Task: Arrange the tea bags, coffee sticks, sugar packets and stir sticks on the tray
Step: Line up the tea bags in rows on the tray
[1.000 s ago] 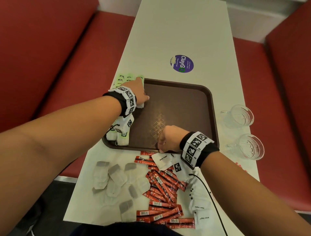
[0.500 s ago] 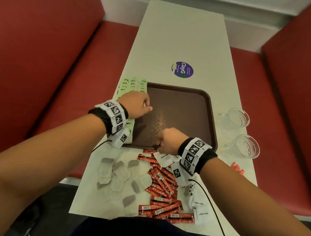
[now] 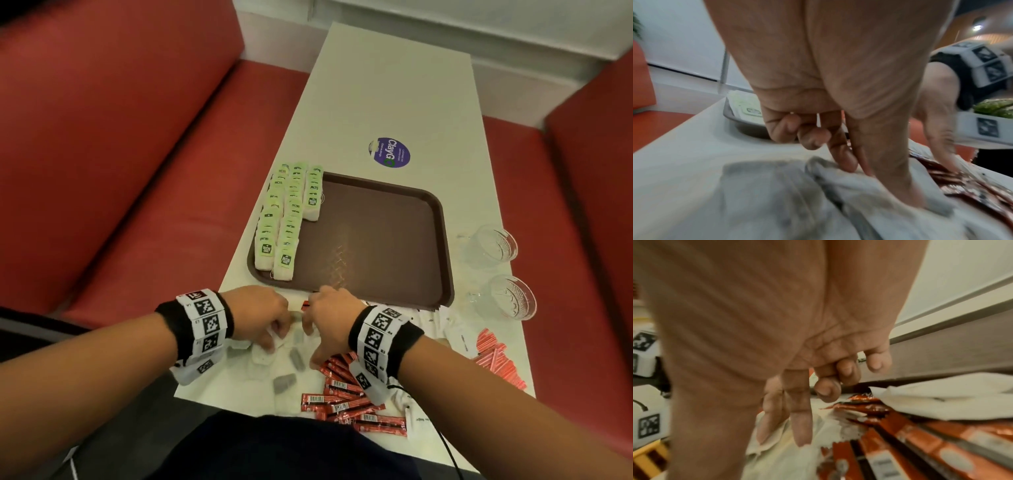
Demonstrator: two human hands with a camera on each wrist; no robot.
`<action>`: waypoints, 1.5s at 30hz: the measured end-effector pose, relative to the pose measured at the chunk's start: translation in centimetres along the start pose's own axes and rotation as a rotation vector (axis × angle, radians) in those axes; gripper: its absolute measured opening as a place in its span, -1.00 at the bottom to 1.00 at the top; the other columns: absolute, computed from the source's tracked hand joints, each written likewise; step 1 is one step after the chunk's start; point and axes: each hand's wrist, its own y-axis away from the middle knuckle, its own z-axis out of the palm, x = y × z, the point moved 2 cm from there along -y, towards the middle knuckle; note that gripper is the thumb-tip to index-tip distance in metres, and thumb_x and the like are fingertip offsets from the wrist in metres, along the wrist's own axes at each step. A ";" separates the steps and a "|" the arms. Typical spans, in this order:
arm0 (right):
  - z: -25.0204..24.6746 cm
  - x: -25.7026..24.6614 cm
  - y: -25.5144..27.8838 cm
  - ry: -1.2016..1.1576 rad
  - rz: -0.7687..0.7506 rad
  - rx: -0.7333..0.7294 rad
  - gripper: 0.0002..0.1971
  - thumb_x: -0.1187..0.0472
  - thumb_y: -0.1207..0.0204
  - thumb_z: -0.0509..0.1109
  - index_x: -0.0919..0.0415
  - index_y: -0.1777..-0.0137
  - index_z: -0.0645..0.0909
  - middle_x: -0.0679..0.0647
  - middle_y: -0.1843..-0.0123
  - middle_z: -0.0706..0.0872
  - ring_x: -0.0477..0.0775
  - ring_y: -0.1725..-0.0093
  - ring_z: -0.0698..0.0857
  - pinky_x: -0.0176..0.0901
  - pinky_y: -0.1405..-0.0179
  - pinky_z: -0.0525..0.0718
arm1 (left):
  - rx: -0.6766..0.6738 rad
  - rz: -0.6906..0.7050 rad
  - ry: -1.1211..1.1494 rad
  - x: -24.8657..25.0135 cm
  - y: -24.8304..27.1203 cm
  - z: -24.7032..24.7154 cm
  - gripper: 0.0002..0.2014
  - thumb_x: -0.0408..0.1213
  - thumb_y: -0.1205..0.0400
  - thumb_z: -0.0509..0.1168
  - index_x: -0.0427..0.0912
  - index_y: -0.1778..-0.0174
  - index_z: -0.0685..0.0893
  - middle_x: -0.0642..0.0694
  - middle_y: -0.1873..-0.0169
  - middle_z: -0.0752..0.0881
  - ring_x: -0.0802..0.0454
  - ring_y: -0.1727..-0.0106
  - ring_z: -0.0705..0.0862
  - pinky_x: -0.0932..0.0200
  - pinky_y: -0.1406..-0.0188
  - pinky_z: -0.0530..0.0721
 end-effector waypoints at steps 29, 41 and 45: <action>-3.7 4.9 -0.8 -0.815 0.049 0.586 -0.93 0.28 -0.57 0.26 0.12 0.06 0.43 -0.01 0.34 0.57 0.00 0.40 0.51 -0.10 0.38 0.48 | 0.696 -0.042 0.405 -1.9 1.1 -7.4 -0.96 -0.11 -0.63 0.44 0.09 0.04 0.78 0.23 0.31 0.71 0.29 0.25 0.63 0.36 0.25 0.54; -3.8 8.1 -2.3 -0.786 0.203 0.628 -0.85 0.16 -0.60 0.32 0.11 -0.13 0.49 0.09 0.06 0.70 0.10 0.18 0.65 -0.05 0.19 0.58 | 0.712 -0.182 0.480 -5.0 -4.9 -10.6 -0.98 -0.14 -0.66 0.40 0.10 0.03 0.70 0.16 0.21 0.71 0.30 0.22 0.60 0.34 0.25 0.44; -3.4 9.3 -2.2 -0.890 0.258 0.576 -0.80 0.22 -0.58 0.29 0.07 -0.16 0.40 0.08 0.11 0.66 0.06 0.28 0.62 -0.09 0.29 0.53 | 0.577 -0.326 0.437 -7.6 -8.2 -11.2 -0.97 -0.09 -0.65 0.42 0.12 0.05 0.69 0.17 0.17 0.69 0.18 0.12 0.64 0.24 0.20 0.45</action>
